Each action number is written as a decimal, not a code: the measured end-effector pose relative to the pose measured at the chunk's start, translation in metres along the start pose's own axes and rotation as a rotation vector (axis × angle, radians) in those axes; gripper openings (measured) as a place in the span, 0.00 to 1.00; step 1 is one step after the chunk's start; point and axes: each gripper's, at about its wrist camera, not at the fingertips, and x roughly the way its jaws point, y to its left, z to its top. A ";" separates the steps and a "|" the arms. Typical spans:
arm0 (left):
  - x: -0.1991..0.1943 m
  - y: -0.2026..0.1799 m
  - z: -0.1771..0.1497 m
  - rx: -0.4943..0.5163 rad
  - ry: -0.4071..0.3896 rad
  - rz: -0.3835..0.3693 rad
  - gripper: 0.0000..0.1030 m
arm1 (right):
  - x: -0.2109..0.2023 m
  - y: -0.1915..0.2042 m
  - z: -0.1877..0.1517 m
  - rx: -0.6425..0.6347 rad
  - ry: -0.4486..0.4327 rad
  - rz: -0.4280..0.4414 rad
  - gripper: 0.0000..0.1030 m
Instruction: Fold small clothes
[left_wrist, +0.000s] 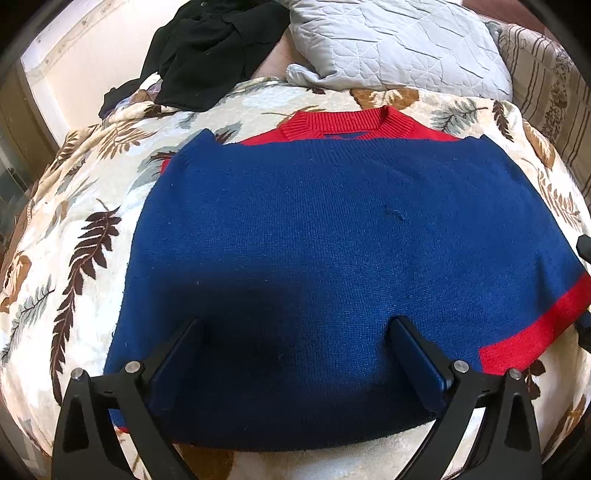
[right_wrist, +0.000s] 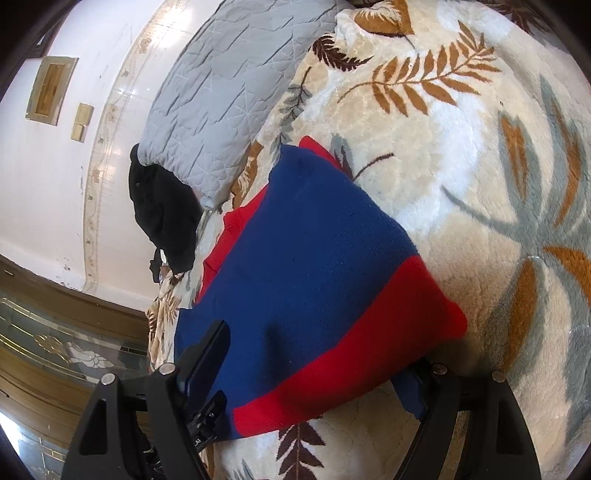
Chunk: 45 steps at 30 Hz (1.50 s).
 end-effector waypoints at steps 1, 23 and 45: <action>-0.002 0.000 0.001 0.000 0.008 0.003 0.98 | -0.002 0.001 0.001 0.000 -0.009 0.000 0.81; 0.010 -0.016 0.018 0.013 -0.035 -0.012 1.00 | 0.015 0.023 0.005 -0.257 0.047 -0.278 0.11; 0.011 -0.014 0.015 0.011 -0.057 -0.035 1.00 | 0.062 0.029 0.121 -0.370 0.198 -0.154 0.75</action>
